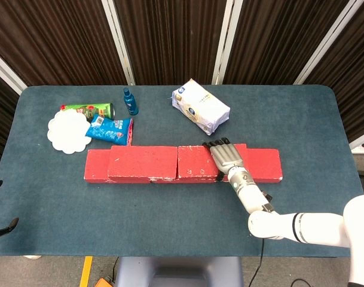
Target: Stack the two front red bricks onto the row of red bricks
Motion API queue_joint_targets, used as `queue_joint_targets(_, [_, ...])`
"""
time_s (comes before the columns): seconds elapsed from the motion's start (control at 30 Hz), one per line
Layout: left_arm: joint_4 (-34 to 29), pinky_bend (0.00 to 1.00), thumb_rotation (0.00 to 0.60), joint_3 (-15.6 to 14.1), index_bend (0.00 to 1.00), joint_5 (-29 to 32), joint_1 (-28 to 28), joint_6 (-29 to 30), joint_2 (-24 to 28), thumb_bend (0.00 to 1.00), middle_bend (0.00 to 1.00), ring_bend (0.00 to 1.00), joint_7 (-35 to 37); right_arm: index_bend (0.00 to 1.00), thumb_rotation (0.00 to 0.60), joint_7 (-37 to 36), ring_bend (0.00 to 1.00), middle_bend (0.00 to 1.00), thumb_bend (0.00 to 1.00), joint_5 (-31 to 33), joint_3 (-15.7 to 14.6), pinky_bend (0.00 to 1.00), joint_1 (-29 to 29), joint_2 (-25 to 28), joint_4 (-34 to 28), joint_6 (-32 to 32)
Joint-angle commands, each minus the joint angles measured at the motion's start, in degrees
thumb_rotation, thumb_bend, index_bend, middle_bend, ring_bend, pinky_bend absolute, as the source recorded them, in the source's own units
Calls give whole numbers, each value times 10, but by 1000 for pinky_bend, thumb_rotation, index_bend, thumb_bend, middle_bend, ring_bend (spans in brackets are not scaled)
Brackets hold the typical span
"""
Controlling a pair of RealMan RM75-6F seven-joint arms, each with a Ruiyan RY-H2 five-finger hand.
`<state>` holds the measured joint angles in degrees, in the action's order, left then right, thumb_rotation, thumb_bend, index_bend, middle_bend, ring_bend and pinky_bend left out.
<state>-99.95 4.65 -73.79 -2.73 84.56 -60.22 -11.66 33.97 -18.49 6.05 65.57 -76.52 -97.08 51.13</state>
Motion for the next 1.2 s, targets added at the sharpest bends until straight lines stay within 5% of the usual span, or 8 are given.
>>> queue_joint_targets(0.03, [0, 33, 600, 0, 0, 1, 0, 0, 0, 219, 0, 0, 0, 250, 600, 1, 186, 278, 0, 1, 0, 0, 1, -1, 0, 0])
queue_joint_targets(1.2, [-3, 33, 600, 1, 0, 7, 1, -2, 2, 221, 0, 0, -2, 203, 600, 15, 133, 187, 0, 18, 6, 0, 8, -11, 0, 16])
